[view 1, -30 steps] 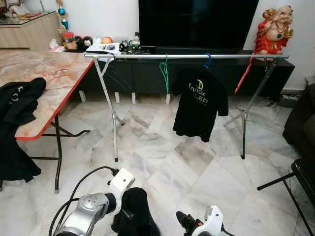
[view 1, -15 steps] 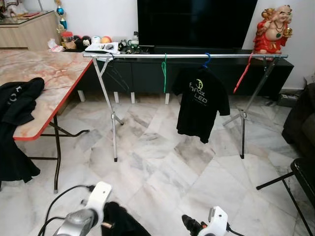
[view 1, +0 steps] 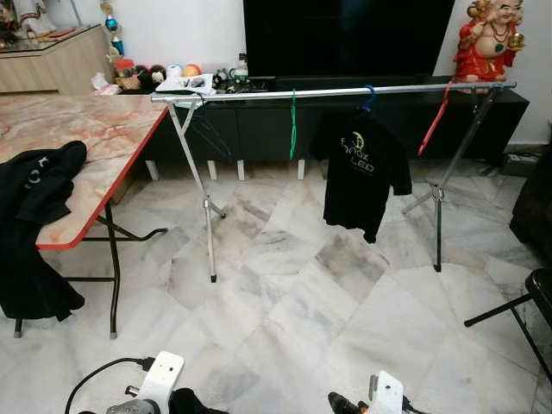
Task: Hang hanger
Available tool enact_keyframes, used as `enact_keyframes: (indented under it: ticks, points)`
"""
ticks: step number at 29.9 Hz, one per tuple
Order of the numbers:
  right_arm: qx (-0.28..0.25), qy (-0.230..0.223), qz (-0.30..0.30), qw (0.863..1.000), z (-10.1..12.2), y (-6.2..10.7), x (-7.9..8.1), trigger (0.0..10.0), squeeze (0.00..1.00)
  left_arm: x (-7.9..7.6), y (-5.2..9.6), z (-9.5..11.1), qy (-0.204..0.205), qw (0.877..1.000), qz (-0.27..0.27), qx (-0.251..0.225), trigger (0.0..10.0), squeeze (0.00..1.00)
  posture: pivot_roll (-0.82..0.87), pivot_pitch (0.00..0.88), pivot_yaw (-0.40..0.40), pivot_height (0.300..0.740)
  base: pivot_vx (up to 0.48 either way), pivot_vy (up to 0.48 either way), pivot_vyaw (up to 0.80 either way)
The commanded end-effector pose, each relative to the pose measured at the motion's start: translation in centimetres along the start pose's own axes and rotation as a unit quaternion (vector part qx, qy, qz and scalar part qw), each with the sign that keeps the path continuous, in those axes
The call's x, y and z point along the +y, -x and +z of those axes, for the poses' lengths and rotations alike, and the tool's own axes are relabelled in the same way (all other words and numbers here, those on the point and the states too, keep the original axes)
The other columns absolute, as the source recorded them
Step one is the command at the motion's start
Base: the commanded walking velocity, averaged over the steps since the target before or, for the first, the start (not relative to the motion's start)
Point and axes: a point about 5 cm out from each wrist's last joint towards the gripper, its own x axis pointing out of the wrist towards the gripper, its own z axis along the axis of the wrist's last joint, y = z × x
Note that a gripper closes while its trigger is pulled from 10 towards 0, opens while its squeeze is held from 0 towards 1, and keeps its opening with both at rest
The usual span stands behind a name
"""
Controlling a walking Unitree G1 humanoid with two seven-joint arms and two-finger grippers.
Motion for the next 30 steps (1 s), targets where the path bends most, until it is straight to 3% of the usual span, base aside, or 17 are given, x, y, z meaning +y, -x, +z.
enact_keyframes:
  ticks: [1, 5, 12, 15, 18, 23, 30]
  points:
    - [-0.034, 0.303, -0.031, 0.952, 2.9, -0.2, -2.6, 10.0, 0.00, 0.4, 0.0, 0.6, -0.016, 1.000, 0.004, -0.010, 10.0, 0.00, 0.13, 0.061, 0.072, 0.740, 0.000, 0.000, 0.00]
    - [-0.035, 0.302, -0.034, 0.952, 2.8, -0.3, -2.7, 10.0, 0.00, 0.6, 0.0, 0.6, -0.007, 1.000, 0.013, -0.011, 10.0, 0.00, 0.13, 0.062, 0.070, 0.740, 0.000, 0.000, 0.00]
    - [-0.015, 0.249, -0.098, 0.963, 0.9, 0.5, -5.6, 10.0, 0.00, 1.6, 0.8, -2.8, 0.060, 0.997, 0.048, 0.015, 10.0, 0.00, 0.12, 0.048, 0.061, 0.740, 0.000, 0.000, 0.00]
    - [-0.011, 0.226, -0.145, 0.963, 0.4, 1.1, -7.3, 10.0, 0.00, 1.6, 1.3, -4.8, 0.062, 0.996, 0.058, 0.040, 10.0, 0.00, 0.10, 0.034, 0.056, 0.740, 0.000, 0.000, 0.00]
    - [-0.009, 0.216, -0.169, 0.962, 0.1, 1.5, -8.1, 10.0, 0.00, 1.4, 1.5, -5.8, 0.063, 0.995, 0.061, 0.052, 10.0, 0.00, 0.09, 0.025, 0.060, 0.740, 0.000, 0.000, 0.00]
    - [-0.011, 0.171, -0.195, 0.966, -0.3, 1.8, -8.9, 10.0, 0.00, 1.0, 1.6, -6.5, 0.064, 0.994, 0.067, 0.064, 10.0, 0.00, 0.08, 0.004, 0.063, 0.740, 0.000, 0.000, 0.00]
    - [-0.007, 0.163, -0.199, 0.966, -0.7, 2.1, -9.6, 10.0, 0.00, 0.0, 1.2, -6.5, 0.063, 0.993, 0.071, 0.071, 10.0, 0.00, 0.02, 0.000, 0.075, 0.740, 0.000, 0.000, 0.00]
